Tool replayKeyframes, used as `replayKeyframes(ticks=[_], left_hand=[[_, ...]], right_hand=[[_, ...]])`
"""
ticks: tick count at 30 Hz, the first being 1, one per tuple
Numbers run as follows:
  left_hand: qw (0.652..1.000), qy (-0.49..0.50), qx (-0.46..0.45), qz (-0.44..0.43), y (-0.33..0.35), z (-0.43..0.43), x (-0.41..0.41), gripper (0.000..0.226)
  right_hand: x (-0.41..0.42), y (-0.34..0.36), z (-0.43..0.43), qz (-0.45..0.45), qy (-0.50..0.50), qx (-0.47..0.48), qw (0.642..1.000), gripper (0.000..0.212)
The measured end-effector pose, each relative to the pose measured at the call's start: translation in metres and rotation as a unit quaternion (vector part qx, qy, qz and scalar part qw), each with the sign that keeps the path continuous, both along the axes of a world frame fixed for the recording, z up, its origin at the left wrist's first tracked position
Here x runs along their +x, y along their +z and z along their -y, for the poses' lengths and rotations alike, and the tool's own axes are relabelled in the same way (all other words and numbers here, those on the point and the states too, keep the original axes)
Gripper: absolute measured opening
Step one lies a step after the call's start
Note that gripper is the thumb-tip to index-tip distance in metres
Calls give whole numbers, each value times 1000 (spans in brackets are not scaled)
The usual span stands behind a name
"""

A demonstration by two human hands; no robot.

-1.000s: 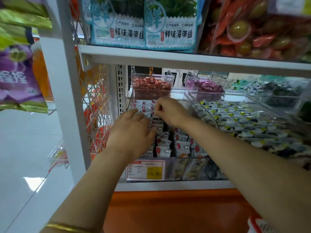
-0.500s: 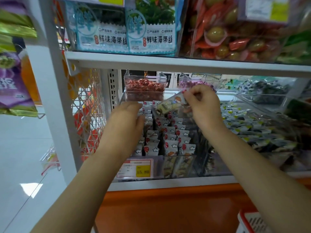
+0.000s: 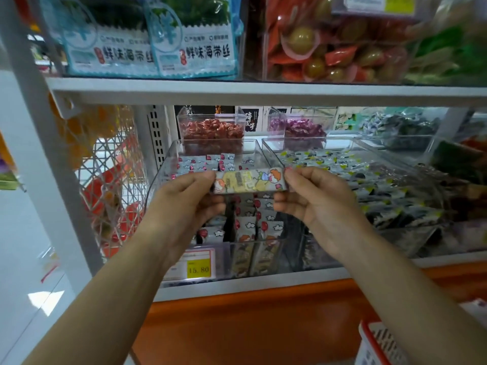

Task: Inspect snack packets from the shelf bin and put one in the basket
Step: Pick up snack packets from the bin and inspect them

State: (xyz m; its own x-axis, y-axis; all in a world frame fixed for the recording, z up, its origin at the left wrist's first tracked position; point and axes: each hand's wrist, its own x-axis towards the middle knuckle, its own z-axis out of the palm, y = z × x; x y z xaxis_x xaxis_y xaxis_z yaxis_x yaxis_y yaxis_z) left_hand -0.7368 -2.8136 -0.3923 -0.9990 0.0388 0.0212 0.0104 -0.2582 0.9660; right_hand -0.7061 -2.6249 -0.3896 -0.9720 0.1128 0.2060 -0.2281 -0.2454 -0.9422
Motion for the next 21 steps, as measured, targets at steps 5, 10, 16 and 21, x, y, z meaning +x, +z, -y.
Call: replayKeyframes(ticks=[5, 10, 16, 21], left_hand=[[999, 47, -17, -11, 1, -3, 0, 35], [999, 35, 3, 36, 4, -7, 2, 22], [985, -13, 133, 109, 8, -9, 7, 17], [994, -78, 74, 12, 10, -4, 10, 17]], right_hand=[[-2, 3, -3, 66, 44, -32, 996, 23], [-3, 6, -3, 158, 96, -149, 971, 18], [-2, 7, -3, 150, 78, -207, 964, 17], [-5, 4, -3, 106, 29, -182, 977, 19]])
